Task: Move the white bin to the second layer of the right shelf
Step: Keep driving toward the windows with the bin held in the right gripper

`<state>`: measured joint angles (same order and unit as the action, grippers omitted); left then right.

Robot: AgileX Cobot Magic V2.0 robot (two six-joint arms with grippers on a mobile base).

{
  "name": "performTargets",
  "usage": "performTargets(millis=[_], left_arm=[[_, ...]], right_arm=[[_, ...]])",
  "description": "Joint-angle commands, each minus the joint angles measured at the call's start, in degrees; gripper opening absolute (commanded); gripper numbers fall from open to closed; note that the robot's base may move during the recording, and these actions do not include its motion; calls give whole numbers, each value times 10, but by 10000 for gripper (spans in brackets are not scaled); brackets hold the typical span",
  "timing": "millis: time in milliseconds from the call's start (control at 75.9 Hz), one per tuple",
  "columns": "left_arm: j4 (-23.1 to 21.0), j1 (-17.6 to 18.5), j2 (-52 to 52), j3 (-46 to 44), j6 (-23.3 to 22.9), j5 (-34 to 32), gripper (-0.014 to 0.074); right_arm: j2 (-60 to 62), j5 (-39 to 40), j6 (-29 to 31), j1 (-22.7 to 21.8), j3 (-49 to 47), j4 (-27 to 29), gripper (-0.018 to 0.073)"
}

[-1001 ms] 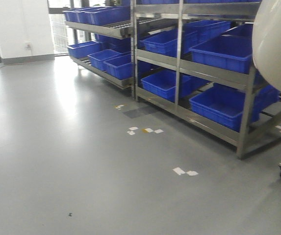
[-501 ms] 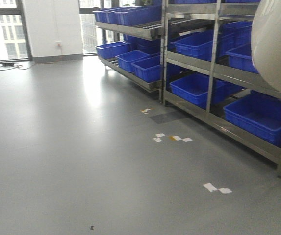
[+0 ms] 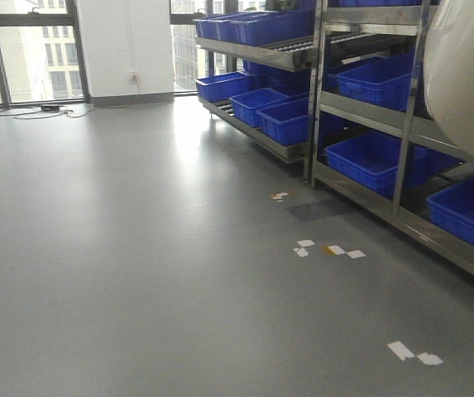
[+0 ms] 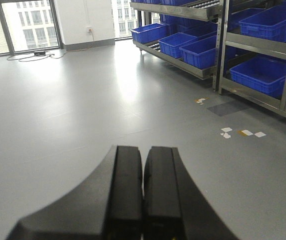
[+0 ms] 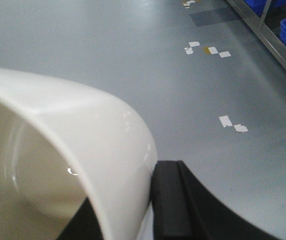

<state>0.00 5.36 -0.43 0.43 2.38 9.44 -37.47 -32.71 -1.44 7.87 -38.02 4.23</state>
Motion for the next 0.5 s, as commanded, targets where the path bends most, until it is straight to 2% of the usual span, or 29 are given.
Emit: performTargets(millis=[0, 487], left_arm=[[0, 3, -8, 21, -2, -50, 85], [0, 3, -8, 21, -2, -50, 85]], right_arm=[[1, 54, 0, -3, -18, 2, 56], [1, 54, 0, -3, -18, 2, 56]])
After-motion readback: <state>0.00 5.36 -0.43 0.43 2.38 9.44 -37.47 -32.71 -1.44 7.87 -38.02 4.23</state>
